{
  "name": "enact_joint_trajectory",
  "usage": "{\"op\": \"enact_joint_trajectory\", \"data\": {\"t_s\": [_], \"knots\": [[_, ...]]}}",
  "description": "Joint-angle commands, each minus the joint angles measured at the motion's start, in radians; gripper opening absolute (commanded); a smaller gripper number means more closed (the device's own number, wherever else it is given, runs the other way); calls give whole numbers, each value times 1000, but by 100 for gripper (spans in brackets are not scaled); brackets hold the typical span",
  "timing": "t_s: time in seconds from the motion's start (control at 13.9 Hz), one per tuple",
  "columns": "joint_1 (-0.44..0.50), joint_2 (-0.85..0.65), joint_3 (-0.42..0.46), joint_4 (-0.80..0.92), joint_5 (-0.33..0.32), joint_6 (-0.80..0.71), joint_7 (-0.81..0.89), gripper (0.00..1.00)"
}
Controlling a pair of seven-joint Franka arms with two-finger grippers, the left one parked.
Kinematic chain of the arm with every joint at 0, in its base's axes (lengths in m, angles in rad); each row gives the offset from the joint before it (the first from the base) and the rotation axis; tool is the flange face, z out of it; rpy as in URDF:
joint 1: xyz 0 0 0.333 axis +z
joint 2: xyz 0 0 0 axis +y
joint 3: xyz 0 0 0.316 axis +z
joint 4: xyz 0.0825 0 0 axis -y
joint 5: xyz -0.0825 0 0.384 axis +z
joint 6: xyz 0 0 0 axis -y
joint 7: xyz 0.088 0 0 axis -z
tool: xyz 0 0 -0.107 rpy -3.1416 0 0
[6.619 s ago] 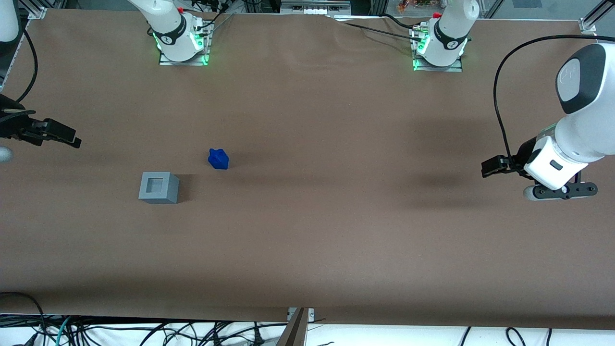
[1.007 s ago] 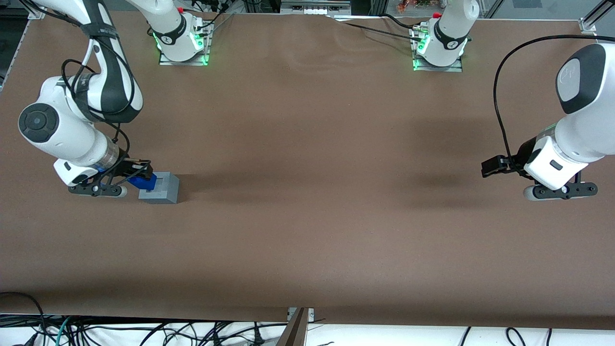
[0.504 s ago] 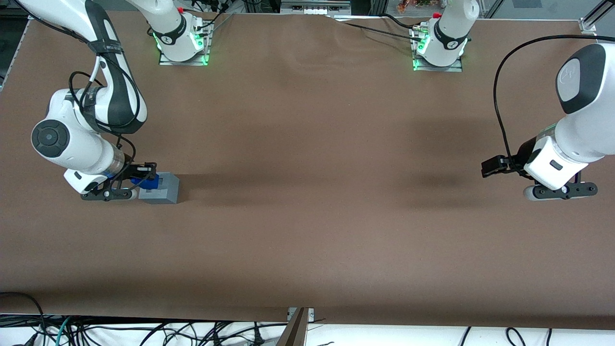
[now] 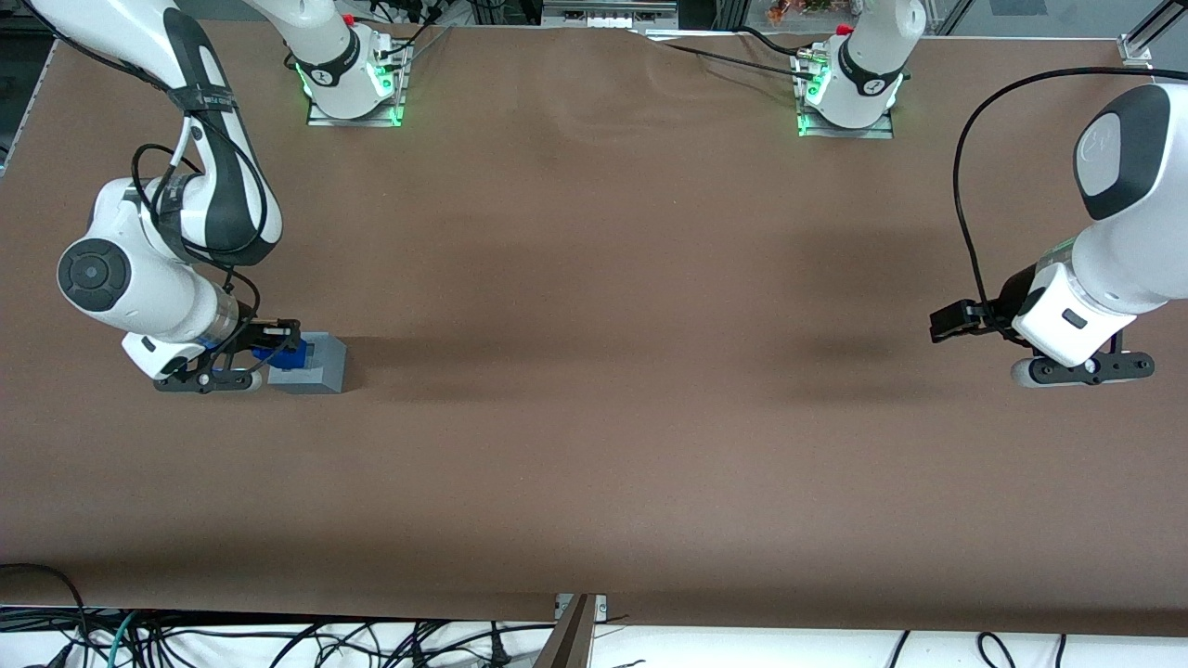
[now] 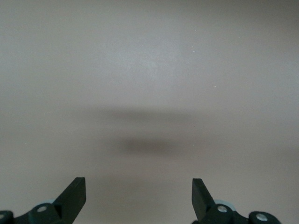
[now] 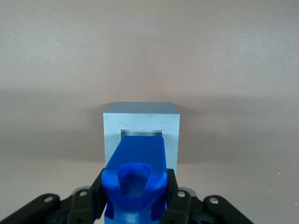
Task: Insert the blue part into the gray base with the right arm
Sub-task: 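Lower the blue part into the gray base's square opening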
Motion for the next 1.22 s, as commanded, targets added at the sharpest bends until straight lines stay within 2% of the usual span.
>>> {"op": "enact_joint_trajectory", "data": {"t_s": [0.0, 1.15], "knots": [[-2, 17, -3, 29, 20, -15, -28, 0], [-2, 40, -1, 28, 40, 17, -23, 0]]}}
